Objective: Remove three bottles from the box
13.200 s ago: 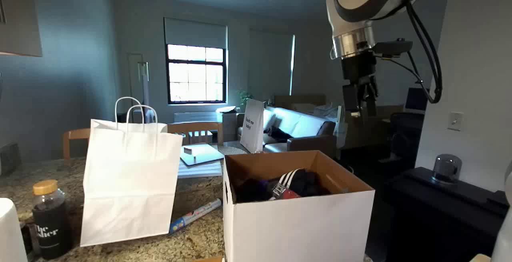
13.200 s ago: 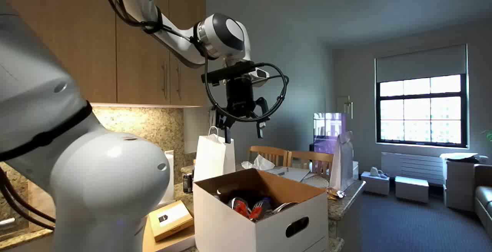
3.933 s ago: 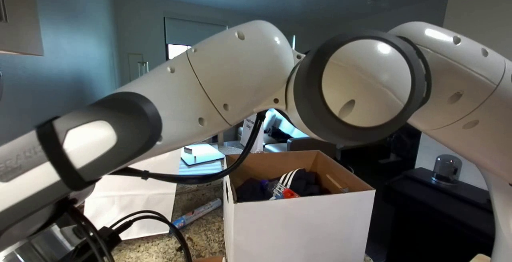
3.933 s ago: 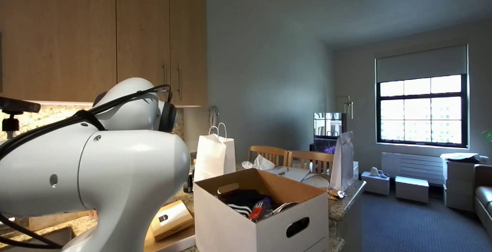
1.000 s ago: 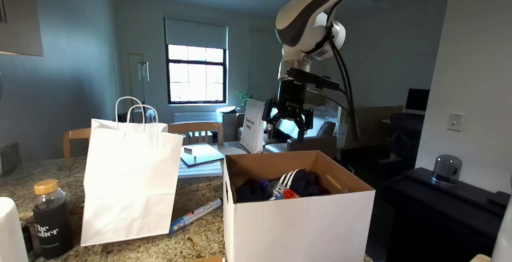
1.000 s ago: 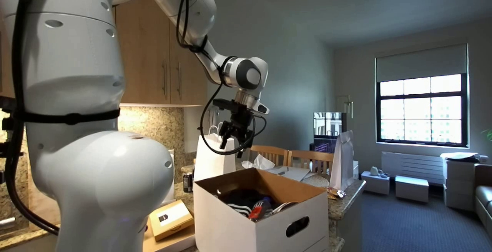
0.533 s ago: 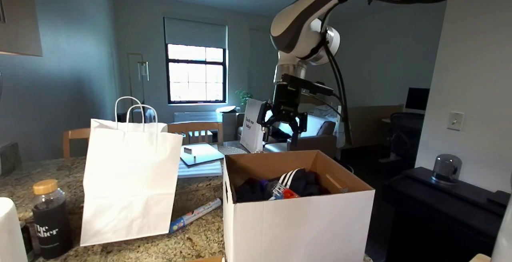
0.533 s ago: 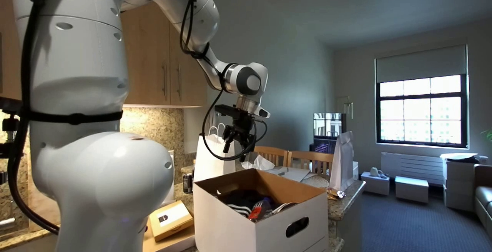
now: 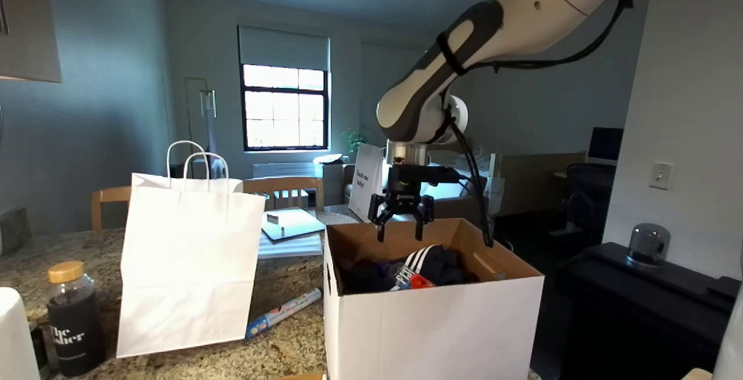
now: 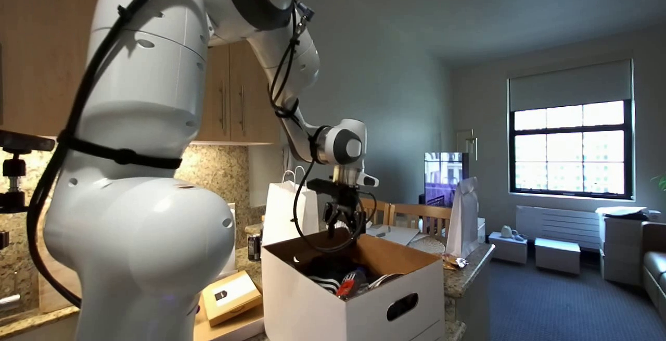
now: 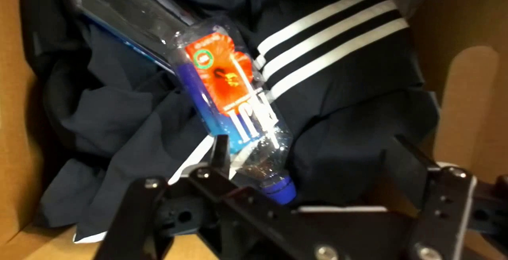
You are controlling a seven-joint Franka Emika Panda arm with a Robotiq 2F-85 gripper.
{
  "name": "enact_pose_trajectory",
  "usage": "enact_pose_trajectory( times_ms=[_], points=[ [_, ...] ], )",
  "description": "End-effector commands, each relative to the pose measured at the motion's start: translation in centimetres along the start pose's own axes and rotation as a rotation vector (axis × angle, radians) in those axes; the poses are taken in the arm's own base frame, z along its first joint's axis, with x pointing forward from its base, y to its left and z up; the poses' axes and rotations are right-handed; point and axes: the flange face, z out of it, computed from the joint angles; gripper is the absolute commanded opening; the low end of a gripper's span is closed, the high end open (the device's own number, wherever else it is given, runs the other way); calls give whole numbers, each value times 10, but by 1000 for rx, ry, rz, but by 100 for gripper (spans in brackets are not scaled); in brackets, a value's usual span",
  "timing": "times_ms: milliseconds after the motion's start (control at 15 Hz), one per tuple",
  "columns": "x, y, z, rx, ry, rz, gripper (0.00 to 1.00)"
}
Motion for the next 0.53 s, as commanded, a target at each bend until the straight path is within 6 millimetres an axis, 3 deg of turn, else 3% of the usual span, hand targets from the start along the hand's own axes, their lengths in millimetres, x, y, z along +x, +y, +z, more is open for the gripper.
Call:
enact_pose_trajectory(
  times_ms=[0,467],
  points=[
    [11,2,32,-163,-68,-33,100],
    [8,-11,101,-418,-200,-224,100]
  ],
)
